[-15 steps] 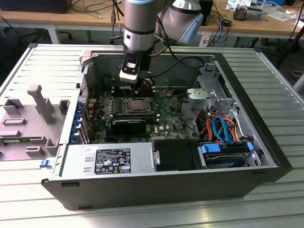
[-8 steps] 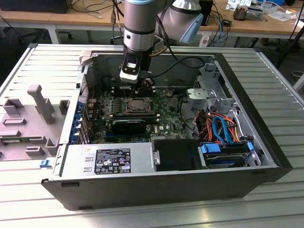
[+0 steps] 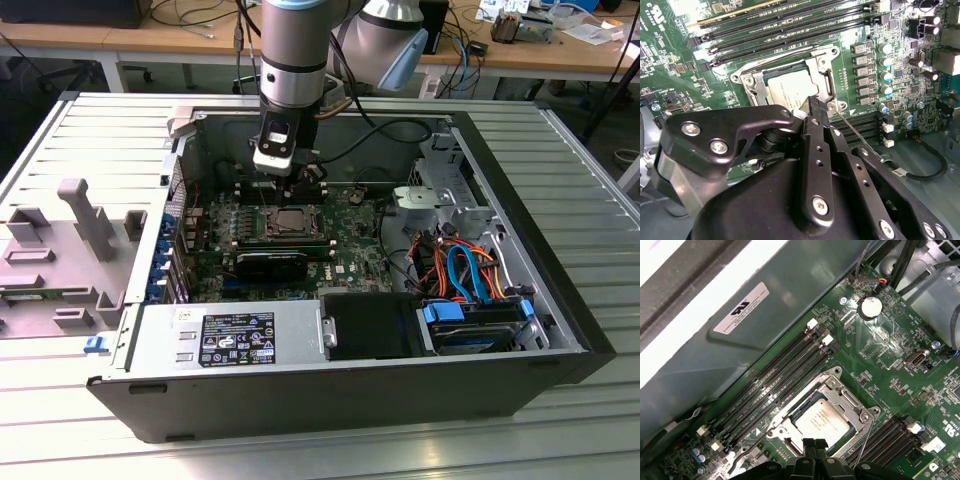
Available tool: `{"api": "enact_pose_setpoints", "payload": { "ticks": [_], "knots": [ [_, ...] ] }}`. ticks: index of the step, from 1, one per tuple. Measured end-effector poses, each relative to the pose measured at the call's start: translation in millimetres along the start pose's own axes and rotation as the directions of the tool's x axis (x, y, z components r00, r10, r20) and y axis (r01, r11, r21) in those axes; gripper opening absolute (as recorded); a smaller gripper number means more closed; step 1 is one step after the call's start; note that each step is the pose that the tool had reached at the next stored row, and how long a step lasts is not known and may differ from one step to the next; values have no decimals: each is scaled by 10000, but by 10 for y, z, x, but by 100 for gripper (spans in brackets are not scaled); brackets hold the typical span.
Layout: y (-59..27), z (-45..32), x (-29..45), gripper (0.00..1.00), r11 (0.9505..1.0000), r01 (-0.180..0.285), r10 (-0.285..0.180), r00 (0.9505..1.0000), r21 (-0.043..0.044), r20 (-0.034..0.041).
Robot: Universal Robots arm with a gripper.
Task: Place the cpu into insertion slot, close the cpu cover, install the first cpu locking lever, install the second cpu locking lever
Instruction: 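Install the first cpu locking lever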
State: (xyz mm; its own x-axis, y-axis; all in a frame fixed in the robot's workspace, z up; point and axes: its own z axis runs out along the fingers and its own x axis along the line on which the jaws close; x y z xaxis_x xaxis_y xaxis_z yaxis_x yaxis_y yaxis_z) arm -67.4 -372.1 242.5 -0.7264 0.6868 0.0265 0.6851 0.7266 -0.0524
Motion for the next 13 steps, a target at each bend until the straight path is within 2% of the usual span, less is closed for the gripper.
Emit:
{"api": "enact_pose_setpoints", "payload": {
  "ticks": [13],
  "knots": [
    [0, 0, 0, 11, 9998, 223, -223, 9998, 7, 11]
  ]
}}
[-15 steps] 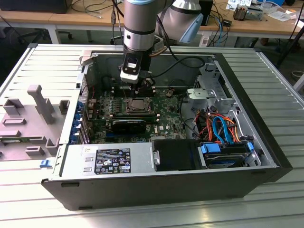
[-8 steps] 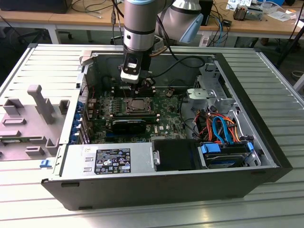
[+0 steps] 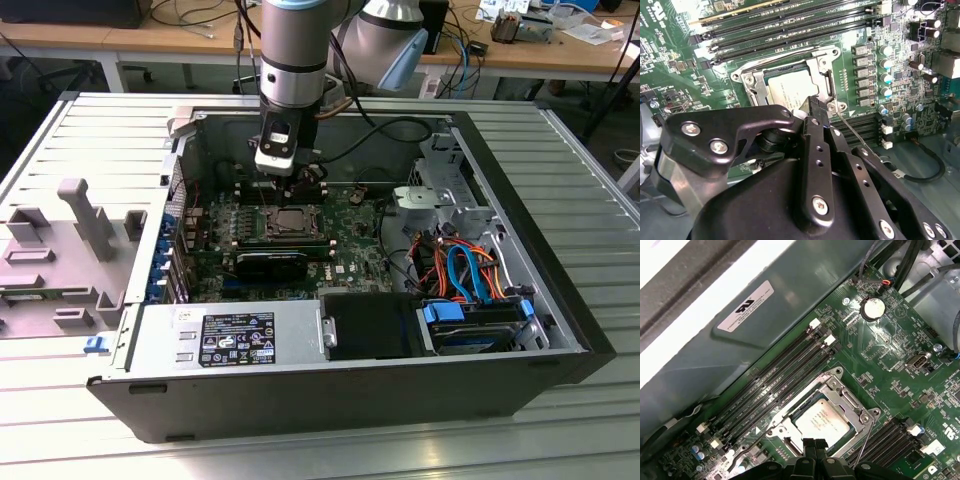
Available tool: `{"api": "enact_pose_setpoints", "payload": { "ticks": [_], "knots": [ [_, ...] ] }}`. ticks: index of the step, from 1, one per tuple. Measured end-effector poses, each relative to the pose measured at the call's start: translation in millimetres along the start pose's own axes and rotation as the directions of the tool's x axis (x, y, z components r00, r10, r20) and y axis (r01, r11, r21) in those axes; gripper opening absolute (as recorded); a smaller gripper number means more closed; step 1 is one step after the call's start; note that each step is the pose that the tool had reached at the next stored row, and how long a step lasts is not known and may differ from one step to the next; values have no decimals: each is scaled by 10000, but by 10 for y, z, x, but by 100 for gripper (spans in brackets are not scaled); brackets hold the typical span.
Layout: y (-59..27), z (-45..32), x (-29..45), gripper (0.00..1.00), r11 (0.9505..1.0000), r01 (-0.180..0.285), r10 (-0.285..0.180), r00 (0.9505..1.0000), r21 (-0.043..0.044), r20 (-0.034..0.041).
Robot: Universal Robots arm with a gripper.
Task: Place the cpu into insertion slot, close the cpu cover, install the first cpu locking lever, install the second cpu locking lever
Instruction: 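Install the first cpu locking lever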
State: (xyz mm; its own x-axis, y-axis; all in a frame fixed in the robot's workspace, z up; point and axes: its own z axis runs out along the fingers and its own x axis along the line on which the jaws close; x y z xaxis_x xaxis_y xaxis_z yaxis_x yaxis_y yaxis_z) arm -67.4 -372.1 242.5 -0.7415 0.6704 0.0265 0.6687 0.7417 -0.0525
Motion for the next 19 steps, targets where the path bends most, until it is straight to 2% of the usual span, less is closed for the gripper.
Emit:
{"api": "enact_pose_setpoints", "payload": {
  "ticks": [19],
  "knots": [
    [0, 0, 0, 11, 9995, 311, -311, 9995, 8, 16]
  ]
}}
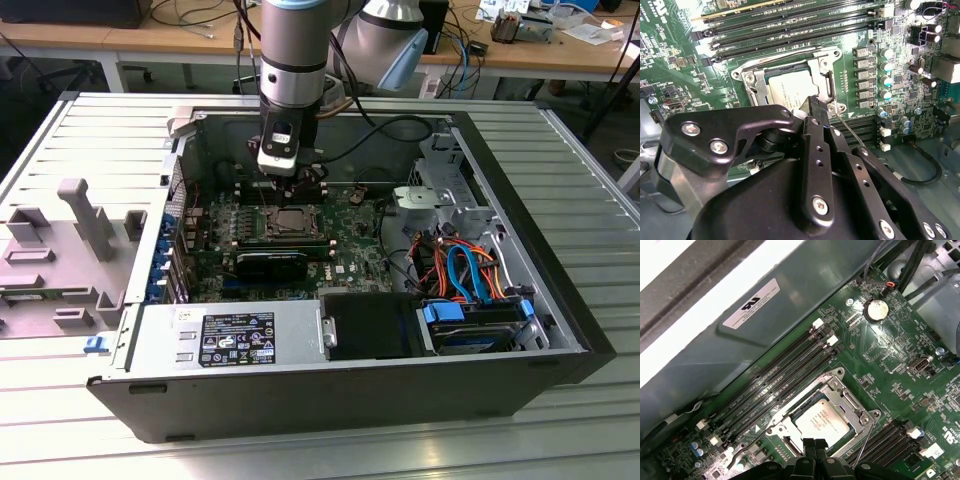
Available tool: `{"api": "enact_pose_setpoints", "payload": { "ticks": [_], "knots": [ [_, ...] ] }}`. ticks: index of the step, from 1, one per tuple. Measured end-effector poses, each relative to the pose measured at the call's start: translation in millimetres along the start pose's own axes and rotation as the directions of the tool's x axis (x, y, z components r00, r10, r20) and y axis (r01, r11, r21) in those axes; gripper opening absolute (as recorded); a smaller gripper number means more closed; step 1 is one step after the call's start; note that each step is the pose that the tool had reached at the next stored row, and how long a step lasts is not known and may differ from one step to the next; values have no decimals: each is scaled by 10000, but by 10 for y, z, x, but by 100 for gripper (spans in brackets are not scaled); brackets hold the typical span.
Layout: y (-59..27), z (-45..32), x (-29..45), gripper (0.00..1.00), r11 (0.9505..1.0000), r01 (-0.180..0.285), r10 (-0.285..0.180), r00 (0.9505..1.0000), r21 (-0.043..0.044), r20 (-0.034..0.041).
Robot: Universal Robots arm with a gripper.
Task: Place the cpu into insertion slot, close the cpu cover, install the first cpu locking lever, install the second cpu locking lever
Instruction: 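Install the first cpu locking lever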
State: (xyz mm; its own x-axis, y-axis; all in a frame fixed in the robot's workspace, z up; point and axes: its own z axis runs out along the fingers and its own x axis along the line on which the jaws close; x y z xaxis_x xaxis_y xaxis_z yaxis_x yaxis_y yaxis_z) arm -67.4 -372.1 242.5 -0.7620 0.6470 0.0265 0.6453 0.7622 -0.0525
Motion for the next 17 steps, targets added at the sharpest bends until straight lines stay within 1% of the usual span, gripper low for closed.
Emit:
{"api": "enact_pose_setpoints", "payload": {
  "ticks": [17],
  "knots": [
    [0, 0, 0, 11, 9997, 237, -237, 9997, 6, 12]
  ]
}}
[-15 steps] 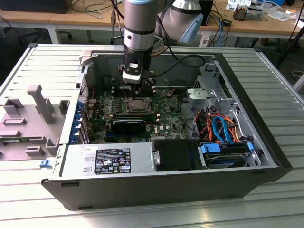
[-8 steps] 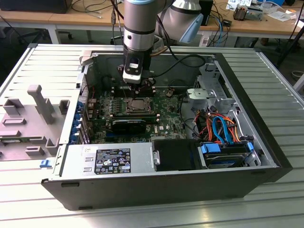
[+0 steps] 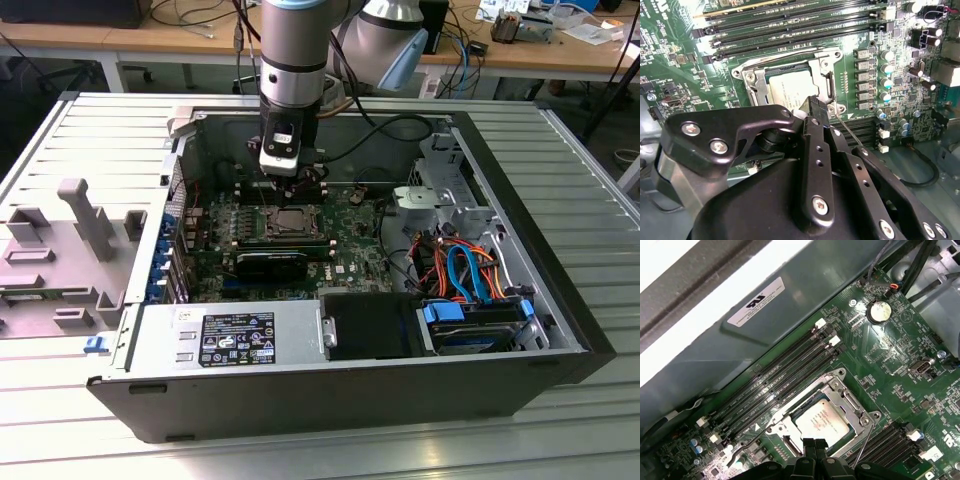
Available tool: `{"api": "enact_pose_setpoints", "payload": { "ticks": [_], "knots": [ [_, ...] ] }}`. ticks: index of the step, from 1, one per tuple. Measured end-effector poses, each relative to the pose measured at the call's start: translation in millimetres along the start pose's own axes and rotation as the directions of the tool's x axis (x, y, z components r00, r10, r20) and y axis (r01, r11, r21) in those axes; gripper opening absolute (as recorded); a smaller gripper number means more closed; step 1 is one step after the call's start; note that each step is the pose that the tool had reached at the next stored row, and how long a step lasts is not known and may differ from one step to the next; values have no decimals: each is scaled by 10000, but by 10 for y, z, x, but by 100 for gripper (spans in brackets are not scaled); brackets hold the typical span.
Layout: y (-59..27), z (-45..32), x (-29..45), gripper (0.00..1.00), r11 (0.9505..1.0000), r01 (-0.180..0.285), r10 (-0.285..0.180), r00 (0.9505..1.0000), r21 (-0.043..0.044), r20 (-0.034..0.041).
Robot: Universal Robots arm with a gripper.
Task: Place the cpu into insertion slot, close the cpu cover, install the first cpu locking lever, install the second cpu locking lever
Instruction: 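Install the first cpu locking lever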
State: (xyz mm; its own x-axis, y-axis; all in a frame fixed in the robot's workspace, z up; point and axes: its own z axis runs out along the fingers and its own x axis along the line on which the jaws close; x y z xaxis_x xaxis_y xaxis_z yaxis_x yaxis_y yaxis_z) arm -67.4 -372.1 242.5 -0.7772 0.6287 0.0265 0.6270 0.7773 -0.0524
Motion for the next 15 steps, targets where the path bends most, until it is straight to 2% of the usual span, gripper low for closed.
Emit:
{"api": "enact_pose_setpoints", "payload": {
  "ticks": [15],
  "knots": [
    [0, 0, 0, 11, 9998, 218, -218, 9998, 6, 11]
  ]
}}
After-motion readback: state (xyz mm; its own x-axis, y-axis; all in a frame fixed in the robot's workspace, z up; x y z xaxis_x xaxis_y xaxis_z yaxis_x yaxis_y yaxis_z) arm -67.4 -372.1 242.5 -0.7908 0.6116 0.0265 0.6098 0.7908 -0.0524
